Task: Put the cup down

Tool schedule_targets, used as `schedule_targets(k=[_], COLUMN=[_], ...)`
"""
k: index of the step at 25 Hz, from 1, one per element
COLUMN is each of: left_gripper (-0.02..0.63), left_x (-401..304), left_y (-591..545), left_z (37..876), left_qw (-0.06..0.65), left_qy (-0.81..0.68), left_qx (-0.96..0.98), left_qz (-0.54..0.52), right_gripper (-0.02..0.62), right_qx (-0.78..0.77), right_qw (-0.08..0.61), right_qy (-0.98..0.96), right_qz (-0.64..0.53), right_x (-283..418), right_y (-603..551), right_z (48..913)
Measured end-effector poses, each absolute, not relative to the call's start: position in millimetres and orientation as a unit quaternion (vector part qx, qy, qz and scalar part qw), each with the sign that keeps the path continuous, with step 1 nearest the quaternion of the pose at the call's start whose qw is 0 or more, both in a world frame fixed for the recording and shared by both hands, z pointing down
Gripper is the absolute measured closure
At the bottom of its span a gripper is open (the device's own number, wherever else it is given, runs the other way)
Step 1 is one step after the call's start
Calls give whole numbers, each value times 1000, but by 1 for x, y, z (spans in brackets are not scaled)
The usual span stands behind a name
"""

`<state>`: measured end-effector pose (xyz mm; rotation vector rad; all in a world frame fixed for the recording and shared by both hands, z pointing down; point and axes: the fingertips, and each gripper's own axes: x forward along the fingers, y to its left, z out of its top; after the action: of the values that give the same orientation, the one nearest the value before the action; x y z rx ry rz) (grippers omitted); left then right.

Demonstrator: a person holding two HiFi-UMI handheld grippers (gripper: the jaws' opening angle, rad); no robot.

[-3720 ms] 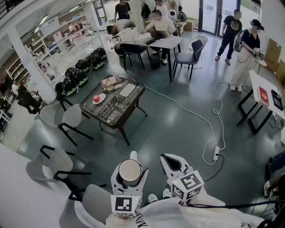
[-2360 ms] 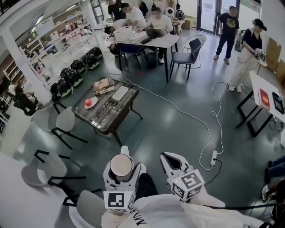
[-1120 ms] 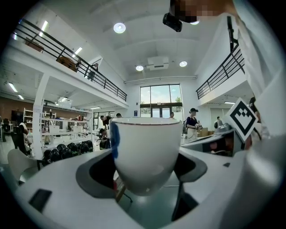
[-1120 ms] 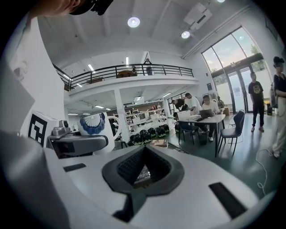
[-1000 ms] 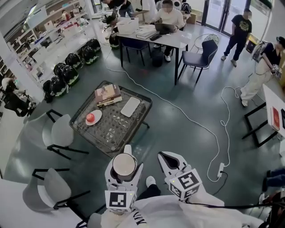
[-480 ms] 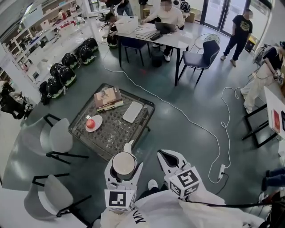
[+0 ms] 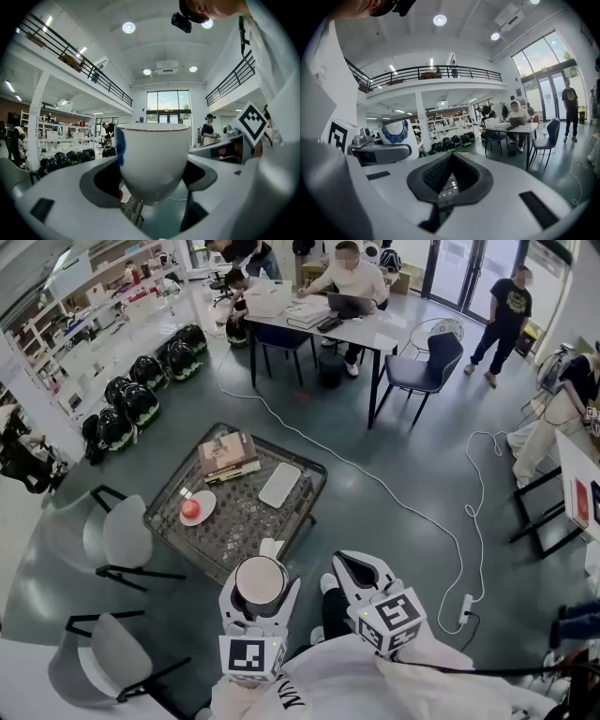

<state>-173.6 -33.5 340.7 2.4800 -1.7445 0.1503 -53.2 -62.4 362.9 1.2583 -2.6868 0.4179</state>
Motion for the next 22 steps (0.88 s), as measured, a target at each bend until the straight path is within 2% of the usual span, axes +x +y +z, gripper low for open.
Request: schedule_targets(k=[22], left_gripper=[215], left_x=[-175], left_y=[-132], left_z=[364], left_qw=[64], left_qy=[-588], left_qx=[803], left_qz=[70], right_gripper=[589], right_qx=[408], right_qw=[68], right_qy=[-895], right_qz=[164], right_x=[-50], right_y=[-166], right_z=[389])
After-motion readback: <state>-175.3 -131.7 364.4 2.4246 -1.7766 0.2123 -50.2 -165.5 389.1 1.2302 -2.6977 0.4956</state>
